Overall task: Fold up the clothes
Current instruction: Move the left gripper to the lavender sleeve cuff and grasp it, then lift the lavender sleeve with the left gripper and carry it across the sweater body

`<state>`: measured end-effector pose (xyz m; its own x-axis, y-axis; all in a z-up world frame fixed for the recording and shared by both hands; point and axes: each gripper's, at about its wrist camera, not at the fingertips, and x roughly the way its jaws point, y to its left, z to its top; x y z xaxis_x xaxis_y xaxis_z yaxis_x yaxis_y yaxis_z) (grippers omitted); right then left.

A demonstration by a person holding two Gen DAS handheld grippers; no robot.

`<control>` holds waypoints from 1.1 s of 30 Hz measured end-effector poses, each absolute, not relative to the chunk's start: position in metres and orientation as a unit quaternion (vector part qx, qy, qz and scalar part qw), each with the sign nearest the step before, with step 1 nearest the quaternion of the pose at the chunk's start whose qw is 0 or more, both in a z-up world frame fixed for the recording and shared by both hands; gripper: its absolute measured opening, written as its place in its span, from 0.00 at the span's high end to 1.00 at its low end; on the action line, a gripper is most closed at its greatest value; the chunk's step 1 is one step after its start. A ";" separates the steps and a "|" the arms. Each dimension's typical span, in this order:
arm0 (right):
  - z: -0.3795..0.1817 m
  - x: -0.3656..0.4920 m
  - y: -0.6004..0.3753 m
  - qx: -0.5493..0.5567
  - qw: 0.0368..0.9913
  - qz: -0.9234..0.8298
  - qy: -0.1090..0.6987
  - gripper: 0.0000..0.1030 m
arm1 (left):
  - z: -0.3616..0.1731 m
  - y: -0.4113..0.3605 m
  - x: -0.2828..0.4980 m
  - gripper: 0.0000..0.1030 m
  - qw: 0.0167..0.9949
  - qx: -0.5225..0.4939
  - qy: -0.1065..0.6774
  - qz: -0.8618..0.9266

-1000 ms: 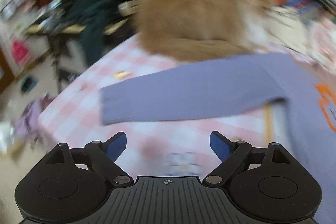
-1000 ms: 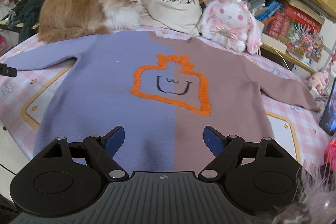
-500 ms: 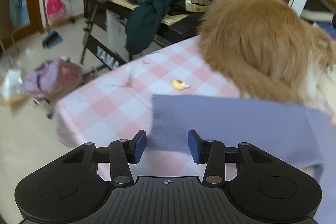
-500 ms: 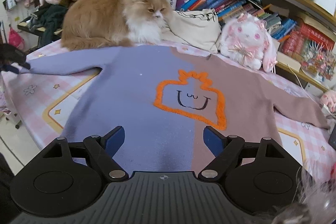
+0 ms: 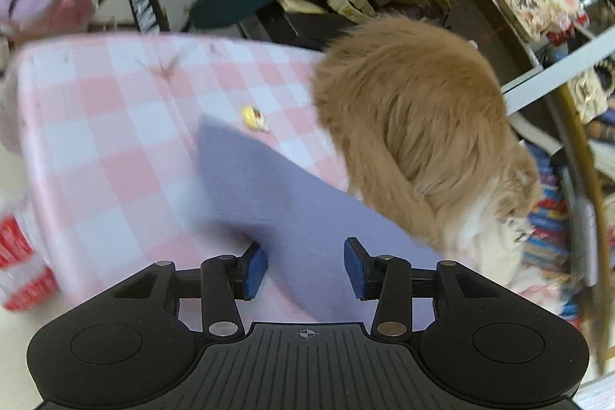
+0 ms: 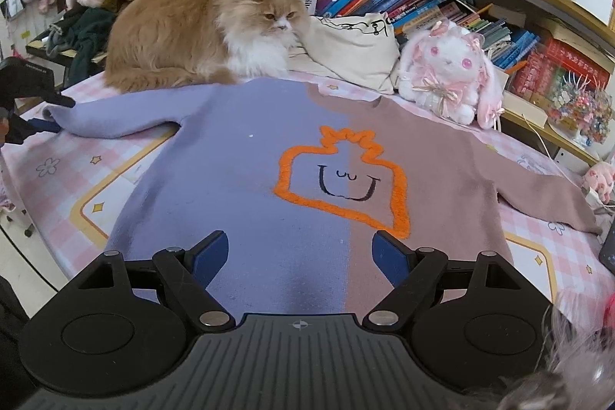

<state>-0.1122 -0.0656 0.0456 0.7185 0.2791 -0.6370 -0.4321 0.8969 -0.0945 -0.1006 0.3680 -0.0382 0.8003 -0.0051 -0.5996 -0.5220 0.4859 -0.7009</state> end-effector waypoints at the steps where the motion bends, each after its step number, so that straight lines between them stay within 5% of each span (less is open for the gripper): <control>1: 0.045 -0.112 -0.066 -0.117 0.920 0.192 0.322 0.22 | -0.038 0.367 -0.099 0.58 0.816 -0.485 0.274 0.156; 17: 0.045 -0.108 -0.075 -0.108 0.920 0.173 0.336 0.22 | -0.033 0.385 -0.099 0.61 0.806 -0.482 0.252 0.233; 22: 0.042 -0.111 -0.078 -0.117 0.917 0.160 0.345 0.22 | -0.034 0.385 -0.099 0.73 0.808 -0.473 0.251 0.247; 27: 0.036 -0.113 -0.095 -0.118 0.915 0.099 0.372 0.21 | -0.037 0.386 -0.099 0.96 0.810 -0.459 0.255 0.260; 33: 0.031 -0.109 -0.134 -0.081 0.914 0.042 0.395 0.21 | -0.017 0.366 -0.094 0.97 0.841 -0.410 0.245 0.255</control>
